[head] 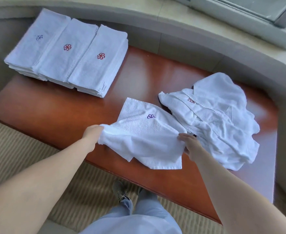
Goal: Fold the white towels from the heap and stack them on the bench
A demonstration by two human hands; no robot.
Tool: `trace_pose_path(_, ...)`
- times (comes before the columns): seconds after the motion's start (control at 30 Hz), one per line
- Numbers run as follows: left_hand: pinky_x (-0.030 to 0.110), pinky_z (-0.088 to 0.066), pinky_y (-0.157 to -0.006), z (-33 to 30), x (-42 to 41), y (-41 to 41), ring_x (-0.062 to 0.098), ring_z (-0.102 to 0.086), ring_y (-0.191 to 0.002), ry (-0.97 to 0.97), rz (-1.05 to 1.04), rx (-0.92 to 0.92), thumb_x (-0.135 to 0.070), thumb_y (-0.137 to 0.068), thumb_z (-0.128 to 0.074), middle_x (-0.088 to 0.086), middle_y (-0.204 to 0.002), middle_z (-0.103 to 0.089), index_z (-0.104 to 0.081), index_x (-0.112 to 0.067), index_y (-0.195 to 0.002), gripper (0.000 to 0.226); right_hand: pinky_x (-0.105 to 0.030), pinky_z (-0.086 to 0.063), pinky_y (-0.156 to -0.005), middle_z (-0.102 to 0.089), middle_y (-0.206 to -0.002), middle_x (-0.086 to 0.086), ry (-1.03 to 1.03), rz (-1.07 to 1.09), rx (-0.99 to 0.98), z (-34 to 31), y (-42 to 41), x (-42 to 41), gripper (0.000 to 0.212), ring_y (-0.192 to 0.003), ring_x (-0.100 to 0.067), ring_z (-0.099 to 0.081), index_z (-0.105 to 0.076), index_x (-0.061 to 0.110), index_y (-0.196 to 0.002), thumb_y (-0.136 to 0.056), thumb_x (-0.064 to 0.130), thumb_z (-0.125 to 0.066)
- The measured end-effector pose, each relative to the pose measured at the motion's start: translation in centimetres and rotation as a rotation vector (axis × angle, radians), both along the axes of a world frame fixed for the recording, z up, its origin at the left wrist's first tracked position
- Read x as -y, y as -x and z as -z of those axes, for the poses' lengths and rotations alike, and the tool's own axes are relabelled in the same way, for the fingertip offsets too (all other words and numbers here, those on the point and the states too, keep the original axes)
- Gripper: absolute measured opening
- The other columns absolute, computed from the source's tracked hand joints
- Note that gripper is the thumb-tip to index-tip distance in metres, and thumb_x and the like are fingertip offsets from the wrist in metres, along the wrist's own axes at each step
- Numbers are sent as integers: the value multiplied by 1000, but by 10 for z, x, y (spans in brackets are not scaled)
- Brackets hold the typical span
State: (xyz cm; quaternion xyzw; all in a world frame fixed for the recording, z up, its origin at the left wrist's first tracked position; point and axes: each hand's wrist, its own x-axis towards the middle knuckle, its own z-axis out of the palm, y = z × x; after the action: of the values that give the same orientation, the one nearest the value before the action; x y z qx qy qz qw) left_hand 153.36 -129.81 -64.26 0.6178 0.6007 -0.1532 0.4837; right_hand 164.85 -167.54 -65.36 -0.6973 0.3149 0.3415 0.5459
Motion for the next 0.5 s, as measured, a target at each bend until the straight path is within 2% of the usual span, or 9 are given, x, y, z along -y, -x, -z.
trace_pose_path(0.03, 27, -42, -59, -4, 2, -5, 21, -53, -65, -18, 10, -32, -13, -94, -58, 6, -74, -59, -67, -8, -102, 13, -35, -49, -69, -67, -91, -5, 10, -19, 16, -3, -7, 2, 13, -79, -23, -60, -75, 18, -90, -85, 6, -77)
trace_pose_path(0.1, 26, -40, -59, -9, 4, -14, 22, -52, -66, -21, 3, -16, -13, -96, -57, 6, -71, -58, -68, -6, -99, 14, -30, -52, -63, -67, -83, -5, 29, -53, 49, -12, -22, 6, 11, -70, -20, -61, -74, 16, -84, -83, 7, -79)
trace_pose_path(0.23, 32, -45, -81, -30, 2, -21, 23, -59, -89, 46, -108, 238, -17, -94, -61, 10, -97, -66, -70, -9, -105, 16, -23, -56, -52, -70, -74, 1, 77, -151, 170, -41, -56, 5, 11, -63, -13, -67, -75, 18, -80, -85, 9, -78)
trace_pose_path(0.3, 31, -48, -85, -50, 0, -27, 21, -61, -91, 58, -166, 383, -23, -91, -66, 7, -103, -67, -70, -16, -101, 13, -22, -57, -58, -69, -80, 0, 75, -180, 250, -63, -75, 3, 10, -67, -14, -65, -76, 18, -82, -86, 9, -75)
trace_pose_path(0.4, 31, -54, -92, -90, -5, -43, 20, -68, -104, 111, -198, 575, -26, -95, -69, 4, -115, -71, -70, -14, -119, 26, -29, -57, -75, -67, -83, -1, 51, -168, 362, -107, -103, -4, 11, -72, -15, -61, -77, 18, -82, -86, 10, -71)
trace_pose_path(0.47, 29, -54, -86, -119, -12, -55, 20, -68, -107, 132, -185, 670, -25, -97, -68, 5, -117, -71, -68, -10, -124, 32, -29, -55, -76, -65, -83, -1, 25, -130, 440, -142, -115, -9, 12, -72, -15, -60, -76, 19, -82, -87, 10, -71)
trace_pose_path(0.5, 28, -54, -83, -133, -14, -60, 22, -67, -104, 133, -170, 705, -22, -96, -67, 7, -113, -70, -68, -8, -121, 29, -28, -55, -73, -65, -83, -1, 15, -102, 481, -158, -118, -10, 13, -72, -15, -60, -75, 20, -83, -88, 9, -70)
